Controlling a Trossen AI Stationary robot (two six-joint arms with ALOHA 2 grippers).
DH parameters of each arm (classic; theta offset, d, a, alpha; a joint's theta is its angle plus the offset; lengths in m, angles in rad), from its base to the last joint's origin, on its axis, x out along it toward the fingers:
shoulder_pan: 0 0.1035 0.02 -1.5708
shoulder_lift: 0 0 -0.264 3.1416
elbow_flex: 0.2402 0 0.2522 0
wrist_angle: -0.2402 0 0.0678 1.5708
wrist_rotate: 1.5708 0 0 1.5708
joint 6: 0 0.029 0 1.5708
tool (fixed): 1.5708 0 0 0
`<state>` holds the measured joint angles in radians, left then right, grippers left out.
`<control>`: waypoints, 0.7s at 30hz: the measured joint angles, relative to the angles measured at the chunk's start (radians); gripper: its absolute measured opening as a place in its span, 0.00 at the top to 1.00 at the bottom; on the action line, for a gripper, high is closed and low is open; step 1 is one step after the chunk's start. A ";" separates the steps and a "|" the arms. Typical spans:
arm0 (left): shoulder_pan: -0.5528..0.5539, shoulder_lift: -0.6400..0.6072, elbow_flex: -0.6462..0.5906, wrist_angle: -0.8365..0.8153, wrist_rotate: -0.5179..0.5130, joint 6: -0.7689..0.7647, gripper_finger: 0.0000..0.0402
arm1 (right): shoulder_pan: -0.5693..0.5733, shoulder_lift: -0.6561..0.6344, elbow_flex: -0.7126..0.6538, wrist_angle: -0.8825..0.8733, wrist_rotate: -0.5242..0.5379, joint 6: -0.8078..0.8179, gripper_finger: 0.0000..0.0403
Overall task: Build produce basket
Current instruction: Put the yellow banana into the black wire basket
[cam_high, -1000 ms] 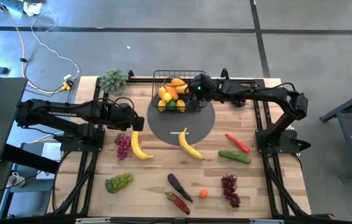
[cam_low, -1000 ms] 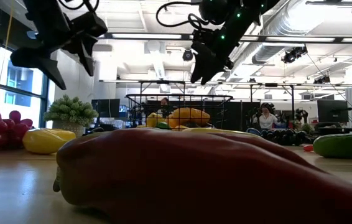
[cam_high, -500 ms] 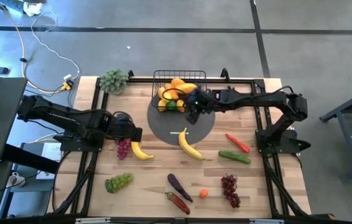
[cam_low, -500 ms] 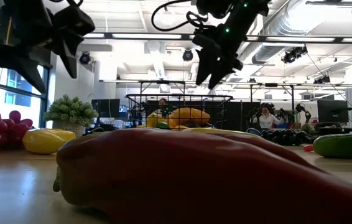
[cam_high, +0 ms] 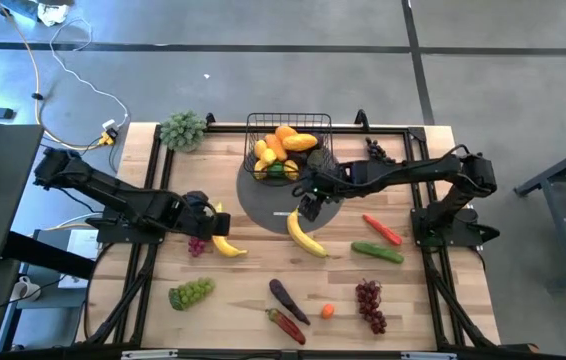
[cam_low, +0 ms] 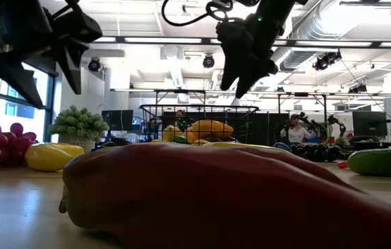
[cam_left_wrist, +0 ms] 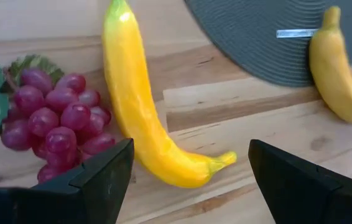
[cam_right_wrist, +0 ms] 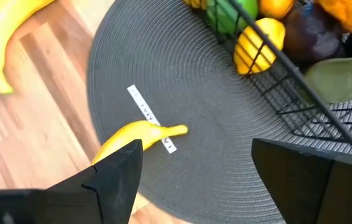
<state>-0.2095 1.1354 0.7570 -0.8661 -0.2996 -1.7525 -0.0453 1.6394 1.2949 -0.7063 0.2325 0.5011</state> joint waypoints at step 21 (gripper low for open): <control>-0.022 0.266 0.001 0.133 0.054 -0.270 0.24 | -0.021 0.001 0.000 -0.064 -0.052 -0.101 0.30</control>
<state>-0.2317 1.4011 0.7578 -0.7329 -0.2461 -2.0220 -0.0659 1.6402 1.2949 -0.7700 0.1807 0.3999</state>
